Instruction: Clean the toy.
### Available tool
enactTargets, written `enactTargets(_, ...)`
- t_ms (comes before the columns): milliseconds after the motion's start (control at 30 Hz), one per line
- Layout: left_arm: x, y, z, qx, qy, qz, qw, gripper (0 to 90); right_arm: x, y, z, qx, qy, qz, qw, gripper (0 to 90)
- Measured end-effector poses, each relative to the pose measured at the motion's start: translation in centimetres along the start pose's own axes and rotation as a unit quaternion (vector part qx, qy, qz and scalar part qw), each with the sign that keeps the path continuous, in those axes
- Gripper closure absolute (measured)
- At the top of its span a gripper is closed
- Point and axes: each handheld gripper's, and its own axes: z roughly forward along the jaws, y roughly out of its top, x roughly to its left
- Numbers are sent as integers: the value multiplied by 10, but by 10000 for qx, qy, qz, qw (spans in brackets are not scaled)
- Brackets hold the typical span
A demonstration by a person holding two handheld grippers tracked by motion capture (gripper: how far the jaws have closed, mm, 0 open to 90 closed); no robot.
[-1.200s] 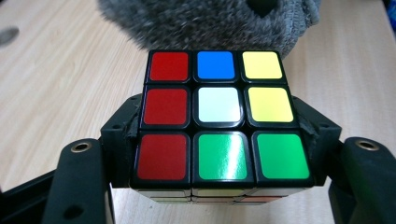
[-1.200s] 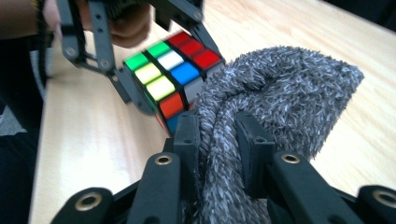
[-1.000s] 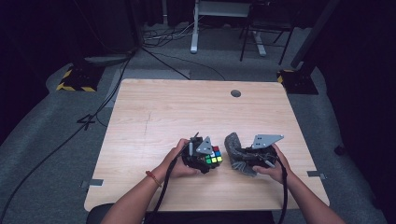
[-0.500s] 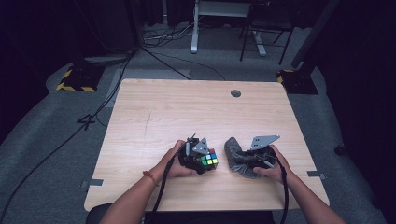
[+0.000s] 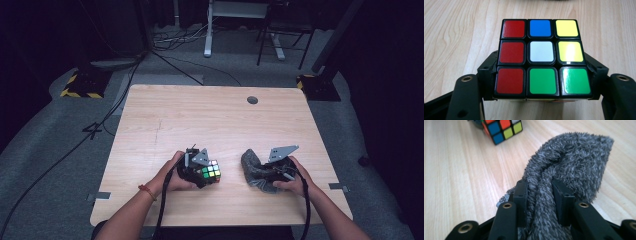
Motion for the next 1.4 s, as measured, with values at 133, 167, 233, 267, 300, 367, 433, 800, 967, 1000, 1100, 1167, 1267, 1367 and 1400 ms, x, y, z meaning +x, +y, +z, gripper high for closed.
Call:
enactTargets(133,-5,-6,-5,35,-41,-23,10000,319,2,0,-1,112,46,-78,9999,664)
enactTargets(167,-5,-8,-6,24,-21,-38,10000,317,2,0,-1,137,76,-84,9998,648)
enactTargets(233,-5,-10,-9,24,54,-109,9999,284,3,0,-2,167,117,-76,9998,607)
enactTargets(267,-5,-11,-10,28,93,-139,9999,268,3,1,-2,173,105,-124,9997,585)
enactTargets(300,-5,-11,-12,53,146,-143,9998,252,5,2,-2,185,104,-154,9997,553)
enactTargets(367,-7,-14,-16,20,190,-150,9997,232,7,4,-4,151,58,-231,9996,500)
enactTargets(433,-9,-15,-20,17,301,-150,9994,212,10,6,-5,140,1,-260,9996,442)
enactTargets(800,-21,-26,-46,-66,761,60,9971,163,12,15,-16,131,-433,-385,9982,296)
enactTargets(967,-26,-34,-55,209,1001,162,9946,169,13,14,-17,182,-670,-338,9970,281)
enactTargets(1000,-27,-36,-58,236,1035,138,9943,169,14,13,-18,153,-712,-344,9968,282)
enactTargets(1100,-28,-40,-64,247,1163,158,9928,169,14,14,-20,120,-781,-314,9964,282)
enactTargets(1167,-30,-43,-67,229,1209,133,9923,169,16,16,-22,114,-798,-301,9963,282)
enactTargets(1267,-30,-49,-72,279,1203,27,9923,166,19,14,-25,214,-819,-372,9957,281)
enactTargets(1367,-32,-56,-77,356,1291,-66,9910,168,20,10,-29,200,-848,-333,9956,278)
enactTargets(1400,-33,-58,-78,367,1318,-67,9906,168,21,9,-31,175,-900,-331,9952,275)
